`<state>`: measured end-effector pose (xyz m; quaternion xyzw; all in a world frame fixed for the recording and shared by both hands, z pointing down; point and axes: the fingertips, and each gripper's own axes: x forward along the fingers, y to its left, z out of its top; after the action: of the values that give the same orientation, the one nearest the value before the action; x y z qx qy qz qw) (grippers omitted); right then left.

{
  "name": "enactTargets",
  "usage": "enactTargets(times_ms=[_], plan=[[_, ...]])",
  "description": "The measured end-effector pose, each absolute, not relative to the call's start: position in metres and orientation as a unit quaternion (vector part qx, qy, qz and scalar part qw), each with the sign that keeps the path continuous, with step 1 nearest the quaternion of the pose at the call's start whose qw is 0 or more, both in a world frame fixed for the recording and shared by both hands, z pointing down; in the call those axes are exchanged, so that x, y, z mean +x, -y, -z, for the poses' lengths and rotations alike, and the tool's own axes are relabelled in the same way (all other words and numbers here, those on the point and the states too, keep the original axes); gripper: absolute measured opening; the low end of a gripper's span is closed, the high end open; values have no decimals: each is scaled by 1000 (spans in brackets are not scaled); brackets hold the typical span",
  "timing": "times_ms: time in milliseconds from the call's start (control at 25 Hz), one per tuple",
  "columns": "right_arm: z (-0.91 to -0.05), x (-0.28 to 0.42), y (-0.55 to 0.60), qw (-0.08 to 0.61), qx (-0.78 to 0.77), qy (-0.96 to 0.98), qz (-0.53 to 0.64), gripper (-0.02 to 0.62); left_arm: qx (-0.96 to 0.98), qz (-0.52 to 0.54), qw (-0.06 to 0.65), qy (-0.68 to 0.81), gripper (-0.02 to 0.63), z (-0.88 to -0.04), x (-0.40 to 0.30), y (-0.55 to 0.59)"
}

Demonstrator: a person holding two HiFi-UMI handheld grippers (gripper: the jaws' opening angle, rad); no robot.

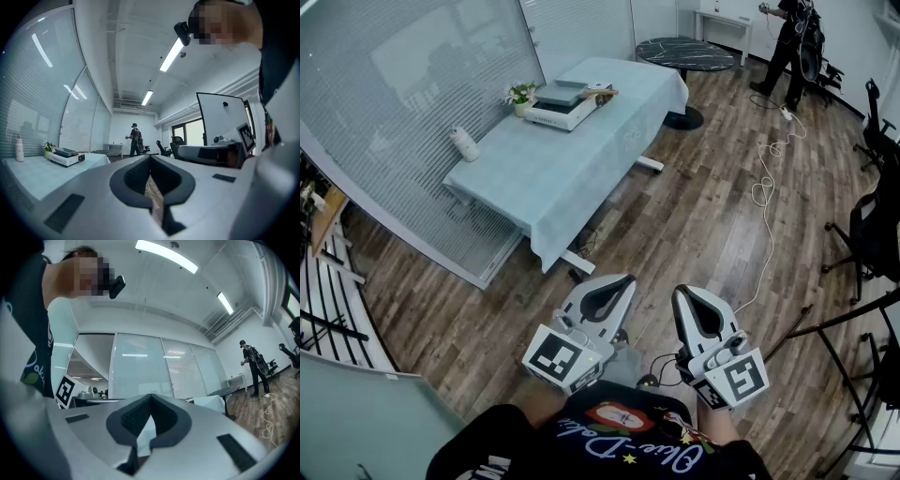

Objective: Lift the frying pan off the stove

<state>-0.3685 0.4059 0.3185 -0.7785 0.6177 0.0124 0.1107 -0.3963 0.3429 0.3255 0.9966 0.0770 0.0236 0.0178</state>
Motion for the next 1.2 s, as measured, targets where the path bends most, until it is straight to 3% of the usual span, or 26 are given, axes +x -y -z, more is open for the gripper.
enactTargets(times_ms=[200, 440, 1200], plan=[[-320, -360, -387, 112, -777, -620, -14, 0, 997, -21, 14, -74, 5, -329, -390, -322], [-322, -345, -377, 177, -776, -606, -4, 0, 997, -23, 28, -69, 5, -334, -386, -301], [-324, -283, -295, 145, -767, -625, 16, 0, 997, -16, 57, -57, 5, -342, -324, -214]])
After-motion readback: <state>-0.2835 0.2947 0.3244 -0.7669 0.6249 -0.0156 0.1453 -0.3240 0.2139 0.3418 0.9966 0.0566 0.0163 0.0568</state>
